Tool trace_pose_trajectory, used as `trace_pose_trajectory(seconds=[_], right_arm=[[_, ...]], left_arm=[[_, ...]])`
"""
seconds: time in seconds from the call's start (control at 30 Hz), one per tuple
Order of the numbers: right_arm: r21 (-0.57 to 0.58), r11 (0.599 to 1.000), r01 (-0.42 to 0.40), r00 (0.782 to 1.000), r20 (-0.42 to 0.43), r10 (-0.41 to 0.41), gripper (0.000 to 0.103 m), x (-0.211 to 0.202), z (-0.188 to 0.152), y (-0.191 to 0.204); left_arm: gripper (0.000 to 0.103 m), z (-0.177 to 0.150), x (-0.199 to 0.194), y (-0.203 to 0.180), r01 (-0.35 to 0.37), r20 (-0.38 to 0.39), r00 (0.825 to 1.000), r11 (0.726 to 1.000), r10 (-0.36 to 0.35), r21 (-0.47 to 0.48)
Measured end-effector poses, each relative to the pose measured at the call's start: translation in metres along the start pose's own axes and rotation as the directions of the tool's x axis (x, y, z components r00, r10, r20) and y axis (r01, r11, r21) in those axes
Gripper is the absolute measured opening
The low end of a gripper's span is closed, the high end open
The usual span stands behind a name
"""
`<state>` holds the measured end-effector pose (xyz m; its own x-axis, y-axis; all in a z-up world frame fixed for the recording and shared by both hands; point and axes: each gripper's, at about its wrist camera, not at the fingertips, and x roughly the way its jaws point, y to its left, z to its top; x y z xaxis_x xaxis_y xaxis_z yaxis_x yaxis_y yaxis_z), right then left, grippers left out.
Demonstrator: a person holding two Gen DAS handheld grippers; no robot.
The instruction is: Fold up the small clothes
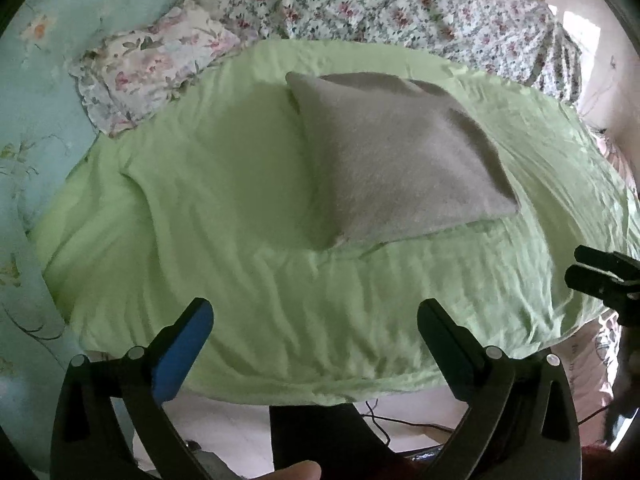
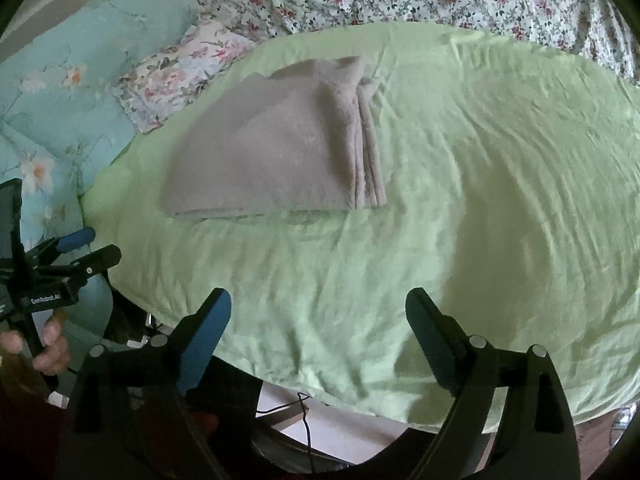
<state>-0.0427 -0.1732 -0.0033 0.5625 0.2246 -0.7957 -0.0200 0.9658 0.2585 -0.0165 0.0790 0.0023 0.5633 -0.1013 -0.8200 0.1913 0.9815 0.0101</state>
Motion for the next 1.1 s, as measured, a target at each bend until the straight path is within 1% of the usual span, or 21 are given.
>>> trace_pose_trajectory(seconds=[0.13,0.2,0.3,0.37,0.67,0.77,1.1], right_arm=[[0.006,1.0,-0.016,1.0,-0.014,0.016,0.09,0.008,0.004,0.001],[-0.002,1.0,-0.021,1.0,-0.02,0.021,0.091,0.013,0.009,0.002],[-0.014,1.0,-0.019,1.0,-0.022,0.018,0.097,0.018,0.017,0.005],[-0.02,1.0,-0.019,1.0,-0.015,0.019,0.098,0.019,0.022,0.007],[-0.046,0.999,-0.028,1.0,-0.015,0.027,0.099,0.023,0.036,0.009],[-0.048,0.998,-0.028,1.0,-0.011,0.027,0.1,0.022,0.039,0.01],[-0.066,0.997,-0.041,0.999,-0.001,0.041,0.1,0.024,0.053,0.015]], left_arm=[[0.102,0.008,0.012,0.001,-0.023,-0.023,0.999,1.0,0.023,-0.018],[0.102,0.012,0.019,0.001,-0.05,-0.042,0.998,0.999,0.049,-0.017],[0.102,0.018,0.028,0.002,-0.075,-0.063,0.995,0.997,0.074,-0.014],[0.102,0.02,0.03,0.002,-0.08,-0.067,0.995,0.997,0.079,-0.013],[0.102,0.028,0.023,0.006,-0.113,-0.059,0.992,0.994,0.113,0.0],[0.102,0.033,0.018,0.007,-0.124,-0.043,0.991,0.992,0.124,-0.004],[0.102,0.046,0.01,0.004,-0.127,-0.007,0.992,0.992,0.127,-0.003]])
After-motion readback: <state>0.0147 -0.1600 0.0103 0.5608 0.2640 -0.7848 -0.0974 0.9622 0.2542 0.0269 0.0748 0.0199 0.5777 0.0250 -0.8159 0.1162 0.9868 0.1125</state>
